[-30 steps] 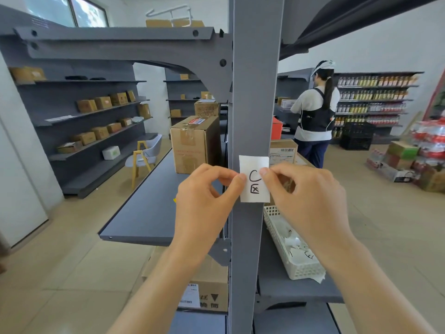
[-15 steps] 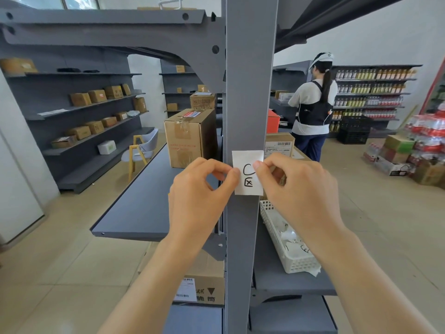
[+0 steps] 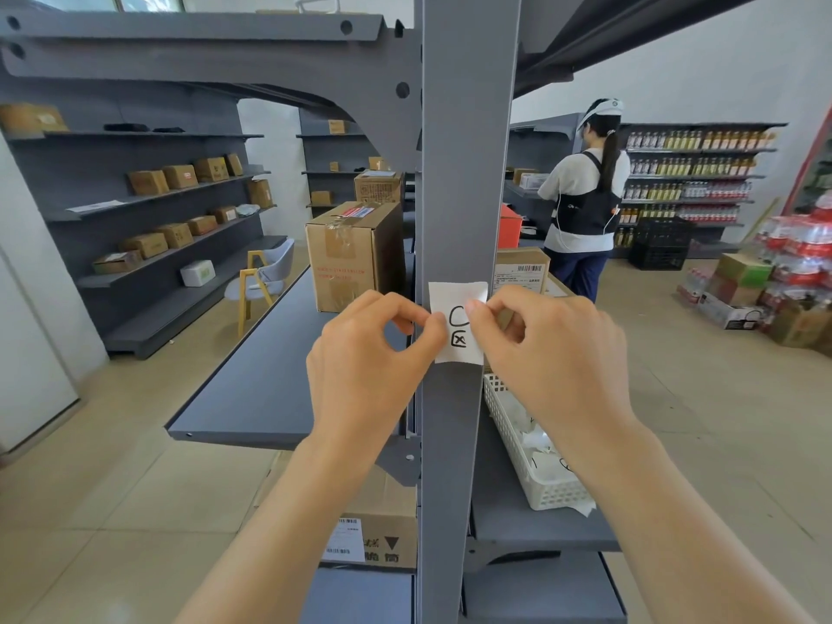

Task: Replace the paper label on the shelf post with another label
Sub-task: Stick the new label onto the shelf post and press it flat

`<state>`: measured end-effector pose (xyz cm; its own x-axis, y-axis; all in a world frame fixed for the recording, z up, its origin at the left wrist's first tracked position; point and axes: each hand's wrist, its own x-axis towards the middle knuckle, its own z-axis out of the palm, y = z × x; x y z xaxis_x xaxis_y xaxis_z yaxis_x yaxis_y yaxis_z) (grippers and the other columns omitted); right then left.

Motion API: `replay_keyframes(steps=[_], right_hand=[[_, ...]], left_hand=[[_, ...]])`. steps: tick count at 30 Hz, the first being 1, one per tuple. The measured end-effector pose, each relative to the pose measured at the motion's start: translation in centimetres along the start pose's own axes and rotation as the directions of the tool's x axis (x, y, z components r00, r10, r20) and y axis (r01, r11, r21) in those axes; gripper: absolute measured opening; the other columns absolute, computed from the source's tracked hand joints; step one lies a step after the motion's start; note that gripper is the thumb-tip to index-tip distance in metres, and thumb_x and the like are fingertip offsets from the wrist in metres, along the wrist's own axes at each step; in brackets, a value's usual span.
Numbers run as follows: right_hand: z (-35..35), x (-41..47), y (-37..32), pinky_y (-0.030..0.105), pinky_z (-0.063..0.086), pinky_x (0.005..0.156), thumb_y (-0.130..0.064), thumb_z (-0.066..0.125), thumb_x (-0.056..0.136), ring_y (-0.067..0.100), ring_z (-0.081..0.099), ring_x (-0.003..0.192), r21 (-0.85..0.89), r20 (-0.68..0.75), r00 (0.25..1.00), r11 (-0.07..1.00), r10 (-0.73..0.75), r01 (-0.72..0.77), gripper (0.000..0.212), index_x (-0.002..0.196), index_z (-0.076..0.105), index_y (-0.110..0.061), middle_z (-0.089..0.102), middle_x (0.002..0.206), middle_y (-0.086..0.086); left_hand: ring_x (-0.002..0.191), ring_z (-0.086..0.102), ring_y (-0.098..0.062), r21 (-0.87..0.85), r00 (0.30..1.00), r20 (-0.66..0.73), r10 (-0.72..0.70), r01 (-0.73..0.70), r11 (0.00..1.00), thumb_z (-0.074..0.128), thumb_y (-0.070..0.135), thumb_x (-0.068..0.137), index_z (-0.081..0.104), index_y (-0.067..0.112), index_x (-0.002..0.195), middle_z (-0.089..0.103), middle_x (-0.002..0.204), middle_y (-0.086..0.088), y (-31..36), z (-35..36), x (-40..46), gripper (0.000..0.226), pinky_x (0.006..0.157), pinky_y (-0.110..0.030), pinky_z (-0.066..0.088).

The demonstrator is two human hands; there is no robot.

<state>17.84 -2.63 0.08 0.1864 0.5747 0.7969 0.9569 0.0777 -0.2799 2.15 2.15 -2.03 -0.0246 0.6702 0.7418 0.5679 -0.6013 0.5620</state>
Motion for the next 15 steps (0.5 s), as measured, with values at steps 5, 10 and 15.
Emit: replay_keyframes(steps=[5,10,15], right_hand=[[-0.6,0.4,0.5,0.019,0.026,0.051,-0.07,0.053,0.089,0.005,0.044,0.048,-0.034,0.079,0.988,0.991,0.134,-0.132,0.053,0.064,0.068,-0.026,0.058,0.052,-0.008],[-1.1,1.1,0.6,0.017,0.037,0.057,-0.064,0.064,0.087,0.002,0.057,0.066,0.145,0.087,0.992,0.984,0.096,-0.107,0.032,0.089,0.069,-0.032,0.069,0.073,-0.013],[-0.8,2.5,0.4,0.017,0.032,0.054,-0.071,0.059,0.086,-0.003,0.054,0.065,0.128,0.085,0.995,0.99,0.044,-0.055,0.043,0.086,0.062,-0.029,0.069,0.075,-0.012]], left_hand=[[0.056,0.052,-0.004,0.035,1.0,0.027,0.005,-0.006,0.999,0.072,0.054,0.085,0.06,0.035,0.07,0.058,0.074,0.02,-0.2,0.0,0.5,0.026,0.055,-0.018,0.034],[0.065,0.061,-0.018,-0.238,0.99,0.132,-0.05,0.081,0.968,0.076,0.048,0.085,0.059,0.032,0.088,0.066,0.084,0.013,-0.8,-0.4,1.5,0.023,0.06,-0.024,0.05],[0.061,0.061,-0.007,-0.265,0.986,0.167,0.012,0.033,0.964,0.072,0.054,0.087,0.061,0.034,0.09,0.07,0.081,0.014,-0.2,-0.8,3.1,0.023,0.059,-0.026,0.052]])
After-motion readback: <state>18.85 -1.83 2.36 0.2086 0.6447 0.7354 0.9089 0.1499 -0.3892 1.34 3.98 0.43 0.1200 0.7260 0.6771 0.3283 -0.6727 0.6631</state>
